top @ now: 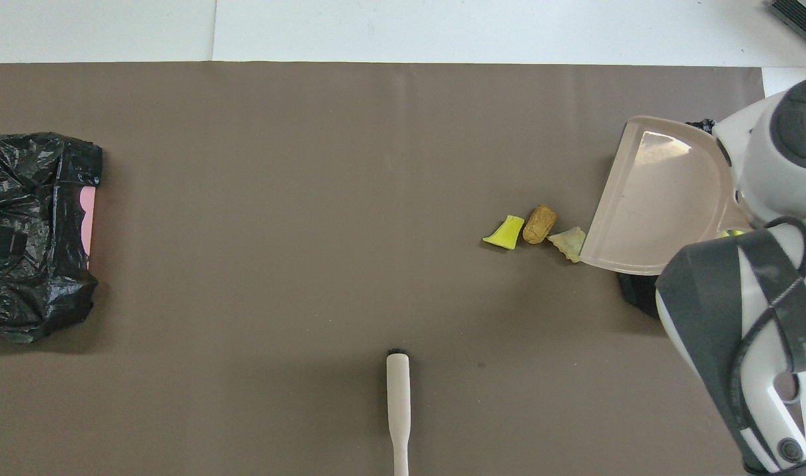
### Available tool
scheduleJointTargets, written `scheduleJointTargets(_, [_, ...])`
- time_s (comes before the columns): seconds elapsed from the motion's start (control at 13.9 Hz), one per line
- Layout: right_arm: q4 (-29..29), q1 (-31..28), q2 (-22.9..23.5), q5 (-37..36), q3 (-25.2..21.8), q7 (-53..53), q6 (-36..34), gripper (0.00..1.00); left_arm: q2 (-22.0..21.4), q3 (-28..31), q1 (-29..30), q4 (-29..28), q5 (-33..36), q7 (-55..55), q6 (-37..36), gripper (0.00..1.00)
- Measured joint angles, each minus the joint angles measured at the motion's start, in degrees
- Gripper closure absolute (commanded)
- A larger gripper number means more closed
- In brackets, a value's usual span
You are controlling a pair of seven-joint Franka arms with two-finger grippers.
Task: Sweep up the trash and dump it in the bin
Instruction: 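Bring the empty dustpan back and set it on the mat with the right gripper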
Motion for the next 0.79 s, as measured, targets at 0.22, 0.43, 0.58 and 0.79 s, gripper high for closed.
scheduleJointTargets(0.22, [2.58, 1.66, 5.73, 8.83, -0.05, 16.09, 4.73, 1.0, -0.03, -0.17, -0.04, -0.04, -0.01, 0.07, -0.75, 0.0])
scheduleJointTargets(0.43, [6.47, 4.53, 10.99, 15.92, -0.03, 30.35, 10.81, 1.0, -0.03, -0.3, 0.02, -0.05, -0.01, 0.07, -1.07, 0.0])
scheduleJointTargets(0.58, [9.74, 7.24, 15.3, 17.36, -0.01, 38.34, 14.83, 1.0, 0.02, -1.18, 1.28, -0.09, -0.14, 0.07, -1.72, 0.0])
scheduleJointTargets(0.79, [14.96, 10.22, 21.71, 20.47, -0.04, 46.12, 20.26, 1.0, 0.06, -3.24, 3.8, -0.09, -0.31, 0.07, -2.45, 0.0])
